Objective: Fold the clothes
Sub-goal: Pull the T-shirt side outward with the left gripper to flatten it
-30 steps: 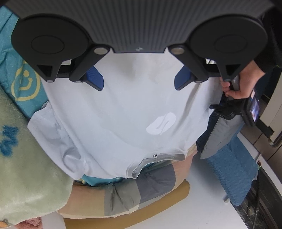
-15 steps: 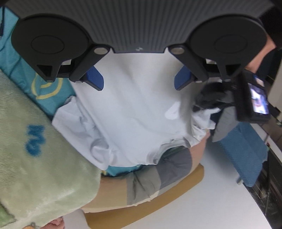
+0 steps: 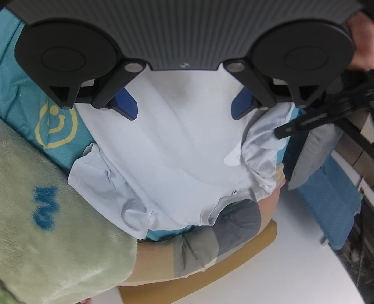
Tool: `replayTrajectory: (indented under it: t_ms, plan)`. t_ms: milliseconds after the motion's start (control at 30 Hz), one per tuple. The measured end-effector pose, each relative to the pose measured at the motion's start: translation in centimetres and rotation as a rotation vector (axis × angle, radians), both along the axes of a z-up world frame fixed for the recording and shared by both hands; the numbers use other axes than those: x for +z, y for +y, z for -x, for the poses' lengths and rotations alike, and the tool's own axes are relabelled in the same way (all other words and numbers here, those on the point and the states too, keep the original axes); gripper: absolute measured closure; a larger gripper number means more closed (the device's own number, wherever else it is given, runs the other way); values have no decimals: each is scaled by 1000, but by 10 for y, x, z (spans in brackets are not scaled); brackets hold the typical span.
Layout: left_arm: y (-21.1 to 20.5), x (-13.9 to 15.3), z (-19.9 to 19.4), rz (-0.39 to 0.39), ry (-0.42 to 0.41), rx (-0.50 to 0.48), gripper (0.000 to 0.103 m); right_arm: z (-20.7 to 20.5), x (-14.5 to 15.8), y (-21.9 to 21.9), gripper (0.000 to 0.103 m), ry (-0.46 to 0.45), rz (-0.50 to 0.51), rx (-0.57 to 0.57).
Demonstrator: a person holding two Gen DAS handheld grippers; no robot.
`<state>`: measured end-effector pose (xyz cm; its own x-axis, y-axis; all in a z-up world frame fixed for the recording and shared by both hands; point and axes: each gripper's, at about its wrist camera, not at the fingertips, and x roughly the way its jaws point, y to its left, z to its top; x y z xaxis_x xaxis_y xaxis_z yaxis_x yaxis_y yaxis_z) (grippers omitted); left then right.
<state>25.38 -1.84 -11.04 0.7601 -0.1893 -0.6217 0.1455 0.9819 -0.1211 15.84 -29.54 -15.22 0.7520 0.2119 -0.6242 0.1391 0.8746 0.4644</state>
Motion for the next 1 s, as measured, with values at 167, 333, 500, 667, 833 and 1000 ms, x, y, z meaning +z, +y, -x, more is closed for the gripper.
replayTrajectory:
  t_ms: [167,333,500,667,833,1000]
  plan:
    - [33,-19,-15,157,28,135,34,-7,-10,10,15,14,23,11]
    - [48,-41,-52,327,77,181,34,-12,-19,22,15,24,78,26]
    - [46,-47,-85,371,58,181,45,-11,-22,25,15,16,105,33]
    - [47,-54,-103,304,83,174,88,-11,-25,26,15,13,129,41]
    - [82,-26,-90,331,48,175,90,-11,-28,27,15,9,152,49]
    - [146,10,-97,320,97,223,90,-12,-29,30,15,10,181,63]
